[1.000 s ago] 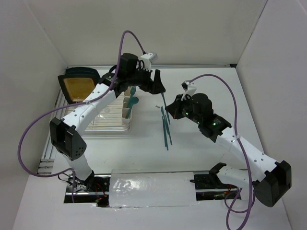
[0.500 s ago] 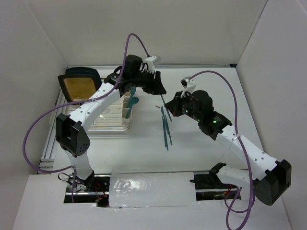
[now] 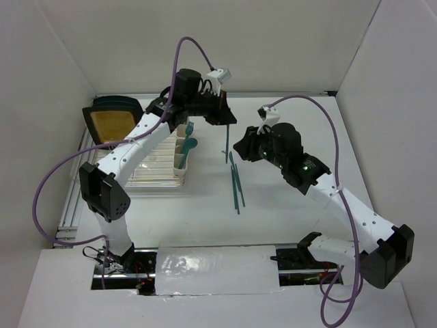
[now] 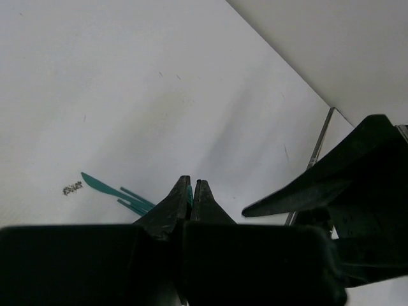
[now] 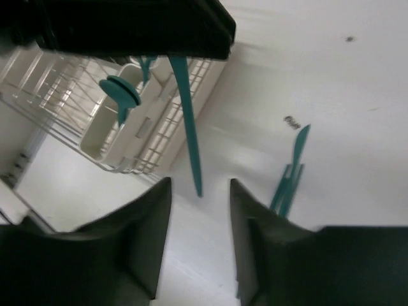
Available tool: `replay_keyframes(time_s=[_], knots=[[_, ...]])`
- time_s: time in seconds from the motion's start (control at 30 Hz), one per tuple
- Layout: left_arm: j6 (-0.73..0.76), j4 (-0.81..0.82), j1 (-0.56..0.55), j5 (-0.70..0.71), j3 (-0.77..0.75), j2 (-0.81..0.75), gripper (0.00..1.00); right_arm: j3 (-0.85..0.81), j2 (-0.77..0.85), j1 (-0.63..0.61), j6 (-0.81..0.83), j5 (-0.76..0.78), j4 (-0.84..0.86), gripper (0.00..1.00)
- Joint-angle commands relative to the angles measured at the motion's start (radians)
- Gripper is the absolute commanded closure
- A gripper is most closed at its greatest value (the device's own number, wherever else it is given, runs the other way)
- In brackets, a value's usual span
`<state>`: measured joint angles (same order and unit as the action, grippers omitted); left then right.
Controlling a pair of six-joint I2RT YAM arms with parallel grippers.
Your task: Sort the eating utensils into containers
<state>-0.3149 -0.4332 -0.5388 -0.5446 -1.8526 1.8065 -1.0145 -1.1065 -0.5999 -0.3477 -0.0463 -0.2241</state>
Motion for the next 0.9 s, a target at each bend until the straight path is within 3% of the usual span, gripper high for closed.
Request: replay_keyframes(time_s=[0.0, 0.07, 0.1, 0.13, 0.2, 0.37, 0.5, 0.87], knots=[[0.054, -0.007, 0.042, 0.011, -0.129, 0.013, 1.00, -0.094, 0.017, -0.005, 0.001, 0.042, -0.087, 0.46], [0.063, -0.012, 0.089, 0.018, -0.186, 0.004, 1.00, -0.095, 0.052, 0.000, -0.014, 0.065, -0.128, 0.31], [0.066, -0.009, 0.139, 0.020, -0.209, -0.018, 1.00, -0.095, 0.066, -0.001, -0.020, 0.100, -0.138, 0.18], [0.079, -0.001, 0.134, 0.020, -0.211, -0.033, 1.00, -0.085, 0.082, 0.000, -0.022, 0.120, -0.147, 0.13], [0.083, 0.037, 0.248, -0.008, -0.206, -0.093, 1.00, -0.065, 0.115, 0.002, -0.024, 0.193, -0.161, 0.00], [0.161, 0.175, 0.405, -0.040, -0.073, -0.235, 1.00, -0.012, 0.123, 0.015, -0.028, 0.233, -0.182, 0.00], [0.234, 0.197, 0.473, -0.021, -0.065, -0.262, 1.00, -0.036, 0.035, 0.026, -0.031, 0.233, -0.182, 0.00], [0.373, 0.339, 0.407, -0.069, 0.150, -0.217, 1.00, -0.114, -0.122, 0.031, -0.050, 0.227, -0.161, 0.00]])
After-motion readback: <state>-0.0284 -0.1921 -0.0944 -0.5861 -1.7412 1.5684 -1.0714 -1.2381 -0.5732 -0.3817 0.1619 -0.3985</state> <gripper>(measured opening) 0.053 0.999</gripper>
